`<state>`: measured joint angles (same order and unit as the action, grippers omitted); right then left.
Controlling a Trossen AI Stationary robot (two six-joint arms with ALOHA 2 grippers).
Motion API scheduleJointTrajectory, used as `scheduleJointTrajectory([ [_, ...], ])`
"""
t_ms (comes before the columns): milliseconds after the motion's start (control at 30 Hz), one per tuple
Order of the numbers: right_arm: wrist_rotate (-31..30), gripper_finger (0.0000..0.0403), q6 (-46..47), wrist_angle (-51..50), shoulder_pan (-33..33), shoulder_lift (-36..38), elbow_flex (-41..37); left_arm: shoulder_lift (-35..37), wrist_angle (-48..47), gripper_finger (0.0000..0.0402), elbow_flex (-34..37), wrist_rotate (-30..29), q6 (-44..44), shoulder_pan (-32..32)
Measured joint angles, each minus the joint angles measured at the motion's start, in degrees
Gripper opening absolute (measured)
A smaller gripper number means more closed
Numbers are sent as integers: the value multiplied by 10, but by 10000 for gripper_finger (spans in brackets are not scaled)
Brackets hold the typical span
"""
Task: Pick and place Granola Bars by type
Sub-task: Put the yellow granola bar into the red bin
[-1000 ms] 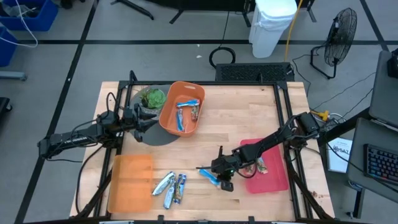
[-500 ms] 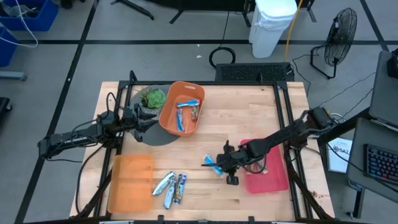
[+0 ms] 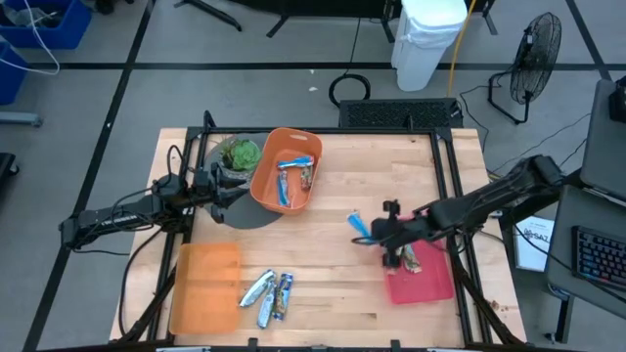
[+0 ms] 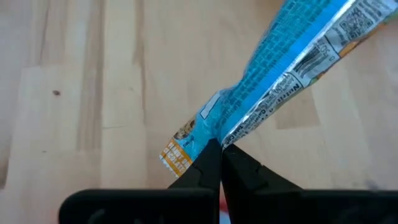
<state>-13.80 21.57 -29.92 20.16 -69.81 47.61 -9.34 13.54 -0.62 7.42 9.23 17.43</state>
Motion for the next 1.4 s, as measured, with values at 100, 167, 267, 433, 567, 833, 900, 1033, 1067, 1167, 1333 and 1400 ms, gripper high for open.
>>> scheduleJointTrajectory([
  [100, 0, 0, 17, 23, -8, 61, -53, 0, 0, 154, 0, 0, 0, 0],
  [167, 0, 0, 30, 28, -9, 97, -75, 0, 0, 154, 0, 0, 0, 0],
  [267, 1, 0, 44, 31, -9, 150, -99, 0, 0, 154, 0, 0, 0, 0],
  [433, 1, 0, 49, 26, -8, 226, -115, 0, 0, 154, 0, 0, 0, 0],
  [567, 1, 0, 40, 22, -8, 272, -130, 0, 0, 154, 0, 0, 0, 0],
  [833, -14, 0, -10, 111, -8, 343, -217, 0, 0, 154, 0, 0, 0, 0],
  [900, -13, 0, -22, 137, -8, 362, -237, 0, 0, 154, 0, 0, 0, 0],
  [1033, -10, 0, -14, 136, -8, 399, -253, 0, 0, 154, 0, 0, 0, 0],
  [1067, -9, 0, 1, 124, -8, 408, -252, 0, 0, 154, 0, 0, 0, 0],
  [1167, 24, 0, 59, 76, -8, 429, -237, 0, 0, 154, 0, 0, 0, 0],
  [1333, 79, 0, 151, -15, -8, 431, -195, 0, 0, 154, 0, 0, 0, 0],
  [1400, 96, 0, 184, -59, -8, 421, -174, 0, 0, 154, 0, 0, 0, 0],
])
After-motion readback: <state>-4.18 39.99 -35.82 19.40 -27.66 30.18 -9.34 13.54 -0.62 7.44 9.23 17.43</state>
